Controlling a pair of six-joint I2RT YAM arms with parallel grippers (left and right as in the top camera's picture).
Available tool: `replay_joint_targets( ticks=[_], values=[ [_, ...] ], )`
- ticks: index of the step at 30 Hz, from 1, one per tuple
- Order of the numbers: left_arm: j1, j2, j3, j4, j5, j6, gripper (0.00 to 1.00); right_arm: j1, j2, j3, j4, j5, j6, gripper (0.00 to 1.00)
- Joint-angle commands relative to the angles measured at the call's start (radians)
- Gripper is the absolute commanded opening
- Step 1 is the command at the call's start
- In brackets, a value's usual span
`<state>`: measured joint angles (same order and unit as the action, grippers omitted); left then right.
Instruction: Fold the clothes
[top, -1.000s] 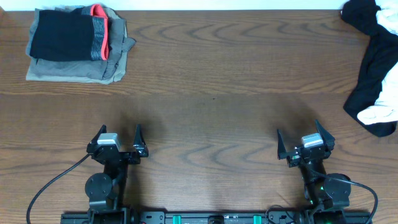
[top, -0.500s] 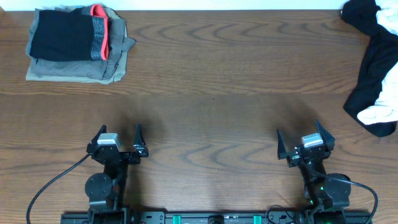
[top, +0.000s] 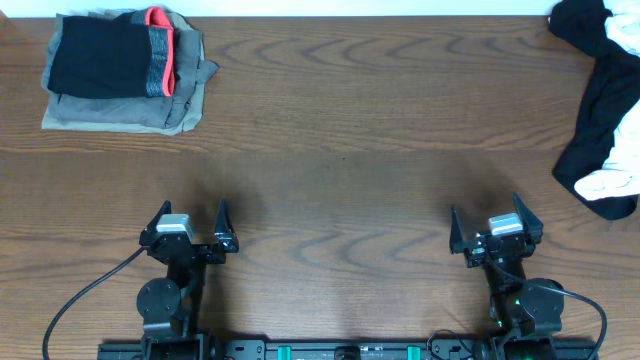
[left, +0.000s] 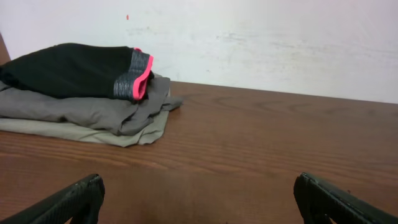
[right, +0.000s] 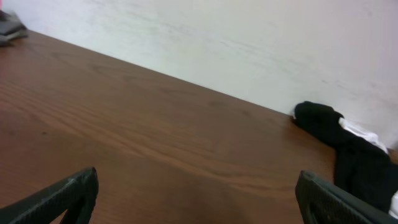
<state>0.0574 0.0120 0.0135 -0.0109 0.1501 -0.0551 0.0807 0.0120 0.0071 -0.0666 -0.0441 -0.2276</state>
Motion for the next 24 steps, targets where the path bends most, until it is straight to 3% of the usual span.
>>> replay_joint_targets(
  ticks=[1,13,19,24],
  values=[
    [0.005,-0.008,-0.01,-0.044,0.018,0.005,0.98,-0.008,-0.005,-0.002,-0.006,0.037,-0.016,0.99],
    [0.005,-0.008,-0.01,0.101,0.09,0.003,0.98,-0.008,-0.005,-0.002,0.022,0.072,-0.048,0.99],
    [0.005,0.028,0.038,0.133,0.192,-0.042,0.98,-0.008,-0.002,-0.002,0.175,0.063,-0.058,0.99],
    [0.005,0.208,0.161,0.133,0.209,-0.007,0.98,-0.009,0.075,0.0,0.359,0.072,-0.083,0.99]
  ],
)
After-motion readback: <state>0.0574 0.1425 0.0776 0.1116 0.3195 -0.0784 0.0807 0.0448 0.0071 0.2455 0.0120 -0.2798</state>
